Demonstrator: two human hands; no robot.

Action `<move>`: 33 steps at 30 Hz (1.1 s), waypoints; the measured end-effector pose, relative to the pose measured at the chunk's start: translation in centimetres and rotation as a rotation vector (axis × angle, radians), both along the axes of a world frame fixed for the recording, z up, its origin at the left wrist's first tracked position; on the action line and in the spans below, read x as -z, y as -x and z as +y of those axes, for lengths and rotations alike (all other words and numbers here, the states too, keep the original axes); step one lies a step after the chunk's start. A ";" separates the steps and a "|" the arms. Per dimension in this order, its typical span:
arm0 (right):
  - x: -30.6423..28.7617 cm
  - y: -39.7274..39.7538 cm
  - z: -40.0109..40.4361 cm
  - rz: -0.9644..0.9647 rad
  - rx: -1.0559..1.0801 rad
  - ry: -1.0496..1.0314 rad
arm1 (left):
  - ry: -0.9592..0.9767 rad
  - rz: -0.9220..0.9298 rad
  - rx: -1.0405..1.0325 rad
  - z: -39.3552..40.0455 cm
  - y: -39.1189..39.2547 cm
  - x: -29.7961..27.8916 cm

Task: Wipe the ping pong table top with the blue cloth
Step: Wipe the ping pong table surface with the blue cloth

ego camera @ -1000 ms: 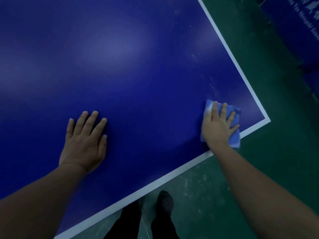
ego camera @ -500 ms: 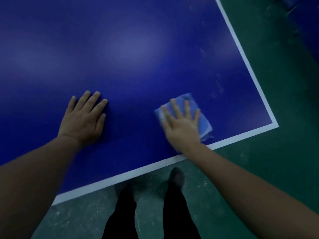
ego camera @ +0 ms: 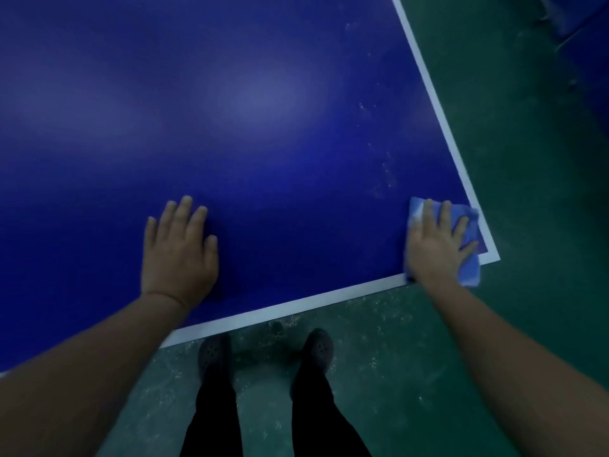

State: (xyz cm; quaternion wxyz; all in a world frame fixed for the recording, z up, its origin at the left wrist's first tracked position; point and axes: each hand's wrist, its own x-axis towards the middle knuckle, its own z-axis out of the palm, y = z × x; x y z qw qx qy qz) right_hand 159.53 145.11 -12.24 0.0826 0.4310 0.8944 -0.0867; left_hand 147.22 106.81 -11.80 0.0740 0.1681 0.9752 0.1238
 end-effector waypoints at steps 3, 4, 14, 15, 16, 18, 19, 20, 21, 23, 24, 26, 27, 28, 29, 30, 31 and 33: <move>1.3 1.2 -7.1 0.028 -0.468 -0.015 | -0.054 -0.030 0.032 5.8 -4.2 0.0; 1.7 0.7 -8.7 0.016 -0.710 0.025 | -0.064 -0.033 0.046 7.3 -5.2 0.1; 1.3 -0.1 5.9 -0.004 -0.161 -0.032 | 0.030 -0.076 0.052 10.1 -7.3 0.8; 1.5 -0.7 3.5 0.013 -0.255 -0.030 | 0.027 -0.081 0.047 10.1 -7.3 0.6; 1.7 -1.7 1.2 0.021 -0.400 -0.023 | 0.026 -0.086 0.046 10.2 -7.3 0.4; 1.8 -3.7 -0.6 0.023 -0.694 0.014 | 0.030 -0.099 0.044 10.3 -7.3 0.3; 1.6 -3.6 0.7 0.003 -0.776 0.037 | 0.028 -0.100 0.043 10.4 -7.2 0.2; 1.6 -2.8 2.9 -0.005 -0.782 0.025 | 0.024 -0.097 0.040 10.4 -7.2 0.2; 1.7 -1.5 5.3 -0.011 -0.724 0.007 | 0.023 -0.093 0.036 10.5 -7.2 0.3; 1.2 1.7 9.4 -0.016 -0.536 -0.012 | 0.024 -0.084 0.035 10.5 -7.2 0.4; 1.1 2.8 10.5 -0.008 -0.470 -0.006 | 0.025 -0.076 0.034 10.5 -7.3 0.6; 1.2 2.4 10.6 0.025 -0.433 -0.009 | 0.033 -0.058 0.038 10.4 -7.4 0.9; 1.5 1.0 10.0 0.029 -0.431 -0.022 | 0.033 -0.049 0.039 10.4 -7.4 1.0; 1.5 -1.0 9.3 0.027 -0.424 -0.026 | 0.030 -0.041 0.037 10.3 -7.3 1.2; 1.5 -3.3 8.7 0.025 -0.417 -0.027 | 0.028 -0.036 0.035 10.3 -7.3 1.2; 1.5 -5.4 8.5 0.006 -0.416 -0.010 | 0.030 -0.034 0.039 10.2 -7.3 1.3; 1.5 -6.7 8.7 -0.018 -0.413 0.003 | 0.031 -0.033 0.041 10.3 -7.3 1.3; 1.5 -6.5 9.3 -0.037 -0.357 0.026 | 0.035 -0.029 0.034 10.2 -7.4 1.3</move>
